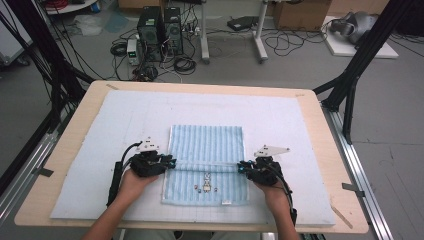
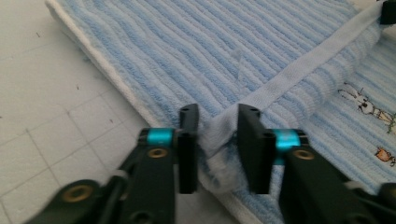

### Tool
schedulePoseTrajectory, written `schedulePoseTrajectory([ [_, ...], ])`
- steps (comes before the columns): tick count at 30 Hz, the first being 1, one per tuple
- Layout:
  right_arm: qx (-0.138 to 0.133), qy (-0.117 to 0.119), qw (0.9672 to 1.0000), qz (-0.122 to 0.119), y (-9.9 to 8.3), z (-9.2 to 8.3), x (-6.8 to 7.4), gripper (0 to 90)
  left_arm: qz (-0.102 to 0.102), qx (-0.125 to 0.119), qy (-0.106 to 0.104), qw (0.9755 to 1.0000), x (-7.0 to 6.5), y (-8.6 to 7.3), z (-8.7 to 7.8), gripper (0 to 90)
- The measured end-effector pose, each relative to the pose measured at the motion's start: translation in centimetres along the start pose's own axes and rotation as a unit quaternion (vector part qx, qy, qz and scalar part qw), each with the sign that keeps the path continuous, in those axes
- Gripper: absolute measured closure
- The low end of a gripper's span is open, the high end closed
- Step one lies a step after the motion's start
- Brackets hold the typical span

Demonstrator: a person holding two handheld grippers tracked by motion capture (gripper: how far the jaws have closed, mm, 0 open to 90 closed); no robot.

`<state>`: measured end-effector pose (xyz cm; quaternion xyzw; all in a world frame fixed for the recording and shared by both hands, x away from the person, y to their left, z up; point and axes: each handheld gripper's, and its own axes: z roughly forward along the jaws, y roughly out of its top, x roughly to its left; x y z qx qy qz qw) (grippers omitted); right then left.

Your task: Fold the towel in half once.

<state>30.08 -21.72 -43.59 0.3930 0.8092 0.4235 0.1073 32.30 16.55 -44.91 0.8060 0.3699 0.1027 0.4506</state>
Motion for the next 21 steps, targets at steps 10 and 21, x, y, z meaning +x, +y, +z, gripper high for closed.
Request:
schedulePoseTrajectory([
  [10,-0.023,-0.001,0.9997,-0.009,-0.2,-1.4,0.8,80.9,0.005,-0.054,-0.032,0.998,-1.3,0.2,-2.4,82.1],
  [21,-0.04,0.007,0.9988,-0.029,-1.3,-3.7,2.7,80.7,-0.006,-0.081,-0.066,0.9945,-2.8,-2.6,-4.5,81.9],
])
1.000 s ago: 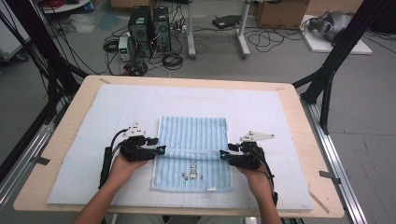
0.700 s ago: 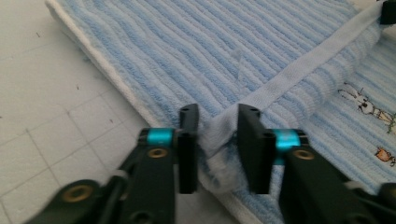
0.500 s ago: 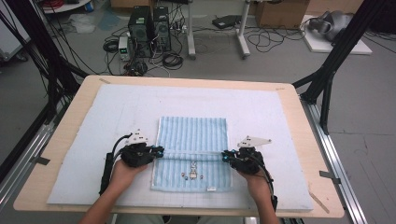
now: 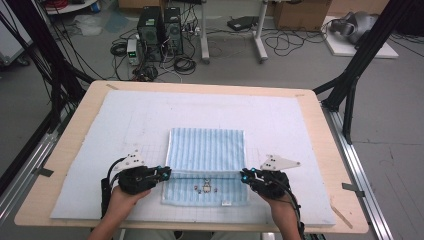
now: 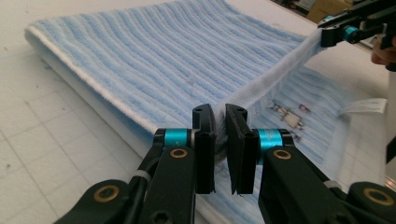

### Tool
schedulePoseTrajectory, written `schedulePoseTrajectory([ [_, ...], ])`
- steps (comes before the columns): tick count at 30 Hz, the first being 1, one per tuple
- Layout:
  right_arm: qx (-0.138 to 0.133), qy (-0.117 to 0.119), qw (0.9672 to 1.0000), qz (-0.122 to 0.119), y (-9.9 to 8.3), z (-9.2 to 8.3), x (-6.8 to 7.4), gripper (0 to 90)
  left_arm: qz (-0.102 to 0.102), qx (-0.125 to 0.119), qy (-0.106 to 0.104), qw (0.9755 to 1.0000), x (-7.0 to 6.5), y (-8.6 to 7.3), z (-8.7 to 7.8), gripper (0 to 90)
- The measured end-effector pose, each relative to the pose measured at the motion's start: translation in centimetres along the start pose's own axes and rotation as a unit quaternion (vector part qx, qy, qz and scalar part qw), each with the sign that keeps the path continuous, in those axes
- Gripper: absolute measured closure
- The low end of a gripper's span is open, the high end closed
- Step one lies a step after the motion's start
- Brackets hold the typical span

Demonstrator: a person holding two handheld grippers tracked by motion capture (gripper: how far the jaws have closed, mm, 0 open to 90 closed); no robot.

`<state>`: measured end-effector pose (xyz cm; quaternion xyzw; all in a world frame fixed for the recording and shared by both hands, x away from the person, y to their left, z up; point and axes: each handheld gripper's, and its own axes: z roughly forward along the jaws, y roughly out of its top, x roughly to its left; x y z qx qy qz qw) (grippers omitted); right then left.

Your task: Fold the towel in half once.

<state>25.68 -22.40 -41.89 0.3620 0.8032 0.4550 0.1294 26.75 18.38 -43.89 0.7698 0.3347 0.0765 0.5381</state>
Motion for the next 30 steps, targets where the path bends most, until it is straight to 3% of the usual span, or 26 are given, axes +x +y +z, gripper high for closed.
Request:
schedulePoseTrajectory([
  [7,0.006,-0.003,0.9998,-0.016,-0.9,-1.0,1.0,80.6,0.011,0.005,-0.016,0.9998,-1.0,-0.8,-0.5,81.9],
  [17,0.006,0.008,0.9999,-0.007,-3.3,-1.4,2.0,79.1,0.009,0.019,-0.033,0.9992,-1.9,-2.5,-1.1,80.9],
  [19,0.011,0.007,0.9999,-0.004,-3.6,-1.4,2.2,76.2,0.007,0.017,-0.027,0.9995,-1.9,-2.5,-1.4,77.9],
  [21,0.009,0.007,0.9999,0.006,-3.9,-1.7,2.2,68.4,-0.005,0.009,-0.018,0.9998,-1.8,-2.4,-1.7,65.8],
  [24,-0.022,0.013,0.9992,0.03,-3.6,-2.5,2.0,61.8,-0.022,-0.017,-0.002,0.9996,-1.5,-2.1,-2.3,53.1],
  [26,-0.037,0.008,0.9985,0.039,-3.2,-2.8,1.9,60.7,-0.028,-0.03,0.0,0.9991,-1.2,-1.7,-2.5,52.5],
  [28,-0.021,-0.017,0.9991,0.032,-2.6,-2.3,1.8,60.7,-0.032,-0.035,0.002,0.9988,-1.0,-1.2,-2.4,52.4],
  [30,-0.01,-0.026,0.9991,0.033,-2.4,-1.6,1.8,61.3,-0.035,-0.036,0.007,0.9987,-1.0,-1.0,-2.0,53.7],
])
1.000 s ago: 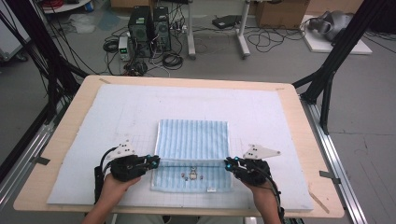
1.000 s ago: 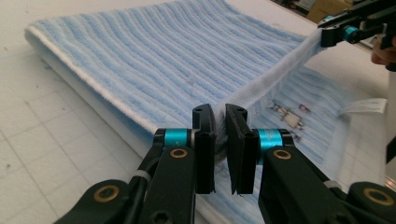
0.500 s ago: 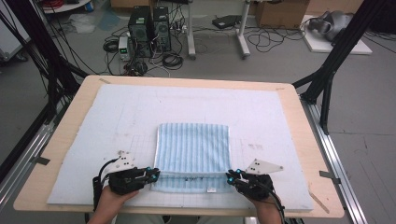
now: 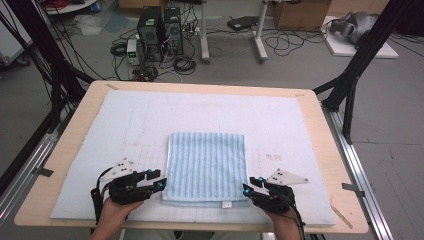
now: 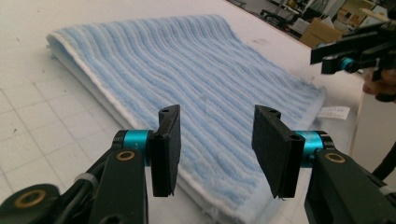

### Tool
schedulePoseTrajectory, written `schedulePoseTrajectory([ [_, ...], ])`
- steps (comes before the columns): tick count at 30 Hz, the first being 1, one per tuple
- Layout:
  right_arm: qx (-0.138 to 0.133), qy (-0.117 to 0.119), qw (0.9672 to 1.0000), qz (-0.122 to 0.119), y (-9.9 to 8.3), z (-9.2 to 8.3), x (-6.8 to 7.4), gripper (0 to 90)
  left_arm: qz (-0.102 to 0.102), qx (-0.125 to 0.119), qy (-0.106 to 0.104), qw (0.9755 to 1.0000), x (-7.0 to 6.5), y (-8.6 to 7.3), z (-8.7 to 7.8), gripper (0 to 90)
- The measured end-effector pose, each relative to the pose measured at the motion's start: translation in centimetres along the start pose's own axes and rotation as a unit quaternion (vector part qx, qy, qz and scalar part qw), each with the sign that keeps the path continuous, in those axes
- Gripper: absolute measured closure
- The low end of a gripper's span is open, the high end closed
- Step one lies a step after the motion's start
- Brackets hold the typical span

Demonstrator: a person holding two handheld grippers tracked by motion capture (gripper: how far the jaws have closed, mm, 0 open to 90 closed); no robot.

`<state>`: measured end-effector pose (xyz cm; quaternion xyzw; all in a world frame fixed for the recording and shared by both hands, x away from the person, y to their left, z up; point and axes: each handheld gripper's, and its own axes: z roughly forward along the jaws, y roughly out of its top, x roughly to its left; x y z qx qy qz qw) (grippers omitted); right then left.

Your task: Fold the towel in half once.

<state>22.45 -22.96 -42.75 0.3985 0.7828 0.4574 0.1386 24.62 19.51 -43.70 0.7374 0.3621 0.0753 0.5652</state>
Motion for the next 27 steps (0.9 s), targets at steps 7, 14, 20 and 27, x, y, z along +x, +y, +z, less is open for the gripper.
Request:
schedulePoseTrajectory([
  [7,0.067,-0.02,0.9962,-0.052,-1.2,2.3,1.4,72.7,0.002,0.018,0.003,0.9998,-0.3,-0.2,1.4,60.7],
  [14,0.064,-0.003,0.9945,-0.083,-2.2,0.9,1.5,73.2,-0.001,0.01,0.0,0.9999,-0.3,-0.1,1.2,60.1],
  [20,0.024,0.021,0.9989,-0.036,-1.7,0.3,0.7,57.8,0.001,0.007,0.0,1.0,0.0,0.0,1.7,58.8],
  [27,-0.008,-0.026,0.9995,0.015,2.0,3.2,-2.7,40.5,0.013,0.004,0.019,0.9997,0.6,1.2,3.3,67.4],
])
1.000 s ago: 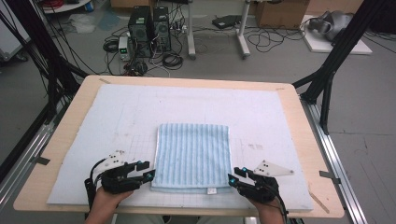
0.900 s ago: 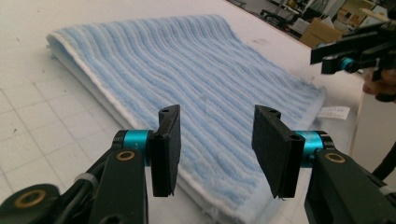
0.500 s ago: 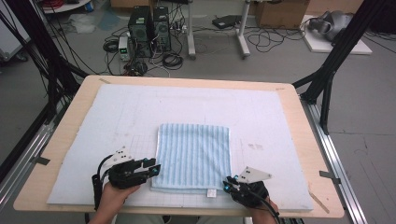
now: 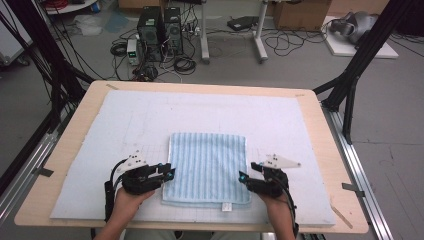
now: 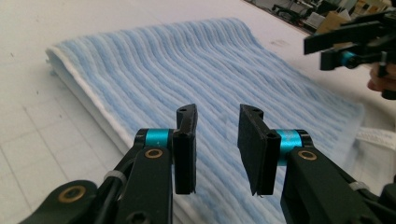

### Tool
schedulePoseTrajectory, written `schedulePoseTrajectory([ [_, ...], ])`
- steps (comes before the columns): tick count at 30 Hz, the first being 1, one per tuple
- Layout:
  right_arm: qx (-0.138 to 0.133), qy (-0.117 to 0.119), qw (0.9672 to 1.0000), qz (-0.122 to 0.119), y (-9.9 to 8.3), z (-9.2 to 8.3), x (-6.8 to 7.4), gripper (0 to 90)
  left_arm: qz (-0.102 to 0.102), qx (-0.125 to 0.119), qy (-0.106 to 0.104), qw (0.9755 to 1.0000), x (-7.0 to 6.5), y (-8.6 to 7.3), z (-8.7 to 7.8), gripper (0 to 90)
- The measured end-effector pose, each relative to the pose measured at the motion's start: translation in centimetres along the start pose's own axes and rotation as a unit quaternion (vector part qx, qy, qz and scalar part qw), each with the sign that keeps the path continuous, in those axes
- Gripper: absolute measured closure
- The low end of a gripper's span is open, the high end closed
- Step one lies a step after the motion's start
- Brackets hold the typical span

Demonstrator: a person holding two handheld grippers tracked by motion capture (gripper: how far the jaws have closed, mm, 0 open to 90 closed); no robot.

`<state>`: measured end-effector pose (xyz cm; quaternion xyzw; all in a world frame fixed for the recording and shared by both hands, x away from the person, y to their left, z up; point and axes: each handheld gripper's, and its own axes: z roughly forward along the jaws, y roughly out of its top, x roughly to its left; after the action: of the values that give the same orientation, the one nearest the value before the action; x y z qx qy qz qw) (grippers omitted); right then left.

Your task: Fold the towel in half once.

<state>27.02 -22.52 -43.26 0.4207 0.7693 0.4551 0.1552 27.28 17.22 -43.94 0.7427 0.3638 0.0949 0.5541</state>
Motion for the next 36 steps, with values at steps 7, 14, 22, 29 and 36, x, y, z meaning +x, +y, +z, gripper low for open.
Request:
schedulePoseTrajectory([
  [7,0.014,-0.054,0.9973,-0.048,4.1,4.7,-1.9,75.2,-0.006,-0.007,0.007,0.9999,0.6,0.7,0.5,67.3],
  [14,0.07,-0.086,0.9933,-0.031,4.6,8.1,-3.7,74.2,-0.013,-0.014,0.02,0.9996,1.2,1.2,0.4,61.0],
  [22,0.031,-0.074,0.9967,-0.012,4.5,5.3,-4.3,60.0,-0.005,-0.035,0.034,0.9988,2.1,1.6,-0.2,48.7],
  [29,-0.011,-0.056,0.9984,0.008,3.9,1.5,-4.5,26.7,-0.005,-0.048,0.032,0.9983,2.9,3.5,-0.8,25.8],
  [36,-0.027,-0.068,0.9972,-0.019,3.3,-0.4,-4.6,11.5,0.006,-0.046,0.034,0.9983,3.0,4.2,-1.1,18.0],
])
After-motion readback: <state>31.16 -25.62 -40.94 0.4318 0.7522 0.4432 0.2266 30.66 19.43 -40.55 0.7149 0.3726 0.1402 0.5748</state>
